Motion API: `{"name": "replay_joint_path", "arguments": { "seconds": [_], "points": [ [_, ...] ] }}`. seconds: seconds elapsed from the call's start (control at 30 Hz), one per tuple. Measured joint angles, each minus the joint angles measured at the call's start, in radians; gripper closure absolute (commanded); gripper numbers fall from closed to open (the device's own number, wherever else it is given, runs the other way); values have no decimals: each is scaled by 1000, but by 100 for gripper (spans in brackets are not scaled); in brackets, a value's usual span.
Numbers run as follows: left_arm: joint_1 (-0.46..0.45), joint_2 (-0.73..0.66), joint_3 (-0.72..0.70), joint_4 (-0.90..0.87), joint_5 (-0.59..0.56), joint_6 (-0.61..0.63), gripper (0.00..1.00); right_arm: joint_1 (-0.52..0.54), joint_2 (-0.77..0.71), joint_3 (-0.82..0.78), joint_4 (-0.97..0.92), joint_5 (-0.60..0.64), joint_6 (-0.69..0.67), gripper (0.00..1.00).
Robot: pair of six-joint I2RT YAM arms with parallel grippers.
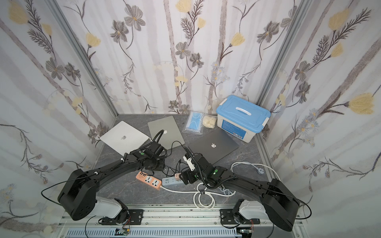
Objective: Unplug the laptop charger
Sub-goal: Place the plug at the center of the board.
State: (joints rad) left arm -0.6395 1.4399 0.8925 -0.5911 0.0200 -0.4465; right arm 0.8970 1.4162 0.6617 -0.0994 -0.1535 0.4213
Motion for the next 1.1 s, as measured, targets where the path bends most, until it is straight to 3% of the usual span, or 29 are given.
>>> {"name": "replay_joint_path", "arguments": {
  "seconds": [0.27,0.6,0.87,1.1],
  "points": [
    [1,-2,-62,1,18,5,84,-1,40,20,1,1,-5,8],
    [3,39,-58,51,11,5,69,-1,26,20,9,-2,-38,8],
    [2,28,-51,15,36,2,48,0,43,35,11,-27,-56,8],
    [2,3,-38,-6,37,3,44,2,64,56,11,-34,-72,8]
  ]
}}
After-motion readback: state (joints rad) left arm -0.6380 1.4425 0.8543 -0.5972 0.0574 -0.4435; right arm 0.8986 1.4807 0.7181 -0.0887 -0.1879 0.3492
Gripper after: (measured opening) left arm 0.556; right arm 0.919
